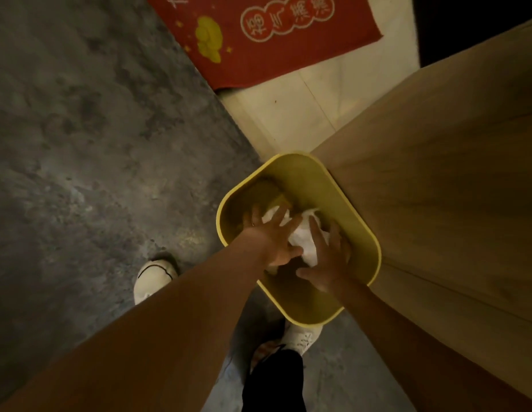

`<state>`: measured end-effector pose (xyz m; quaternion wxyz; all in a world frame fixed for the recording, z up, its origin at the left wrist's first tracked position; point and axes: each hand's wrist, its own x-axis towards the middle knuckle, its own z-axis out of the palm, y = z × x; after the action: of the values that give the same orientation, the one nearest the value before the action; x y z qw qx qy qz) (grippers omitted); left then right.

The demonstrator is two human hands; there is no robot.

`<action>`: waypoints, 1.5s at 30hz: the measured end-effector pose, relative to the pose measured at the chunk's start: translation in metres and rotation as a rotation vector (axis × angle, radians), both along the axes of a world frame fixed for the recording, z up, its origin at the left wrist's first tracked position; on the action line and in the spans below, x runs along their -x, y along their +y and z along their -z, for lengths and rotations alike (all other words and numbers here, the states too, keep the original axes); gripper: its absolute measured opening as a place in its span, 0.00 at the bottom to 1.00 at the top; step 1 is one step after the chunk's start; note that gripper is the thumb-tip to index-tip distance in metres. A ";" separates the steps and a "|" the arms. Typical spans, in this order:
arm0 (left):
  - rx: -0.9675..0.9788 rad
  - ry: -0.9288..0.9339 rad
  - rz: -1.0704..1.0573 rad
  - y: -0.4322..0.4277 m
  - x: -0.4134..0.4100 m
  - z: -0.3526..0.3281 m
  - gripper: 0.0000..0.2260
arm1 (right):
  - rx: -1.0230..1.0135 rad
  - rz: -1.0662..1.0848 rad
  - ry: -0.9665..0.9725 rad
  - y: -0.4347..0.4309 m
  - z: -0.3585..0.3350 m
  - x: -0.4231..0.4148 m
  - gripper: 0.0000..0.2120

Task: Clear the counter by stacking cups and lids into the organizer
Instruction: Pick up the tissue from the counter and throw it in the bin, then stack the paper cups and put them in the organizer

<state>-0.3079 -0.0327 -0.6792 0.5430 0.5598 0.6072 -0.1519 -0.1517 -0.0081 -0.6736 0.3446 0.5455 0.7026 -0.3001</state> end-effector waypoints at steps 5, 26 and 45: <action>-0.123 0.054 0.048 -0.001 0.026 -0.074 0.30 | 0.078 0.085 0.006 0.013 -0.076 0.020 0.46; -0.740 0.180 -0.148 -0.098 0.126 -0.607 0.12 | -0.569 0.481 0.586 -0.098 -0.589 -0.018 0.04; -0.692 -0.064 0.351 -0.131 -0.177 -0.657 0.07 | -0.858 1.350 0.603 -0.338 -0.622 -0.301 0.05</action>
<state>-0.1311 -0.1641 -0.0223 0.3065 0.8096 0.5005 -0.0110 0.1489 -0.3458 -0.0515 -0.3460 0.8274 0.3415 -0.2813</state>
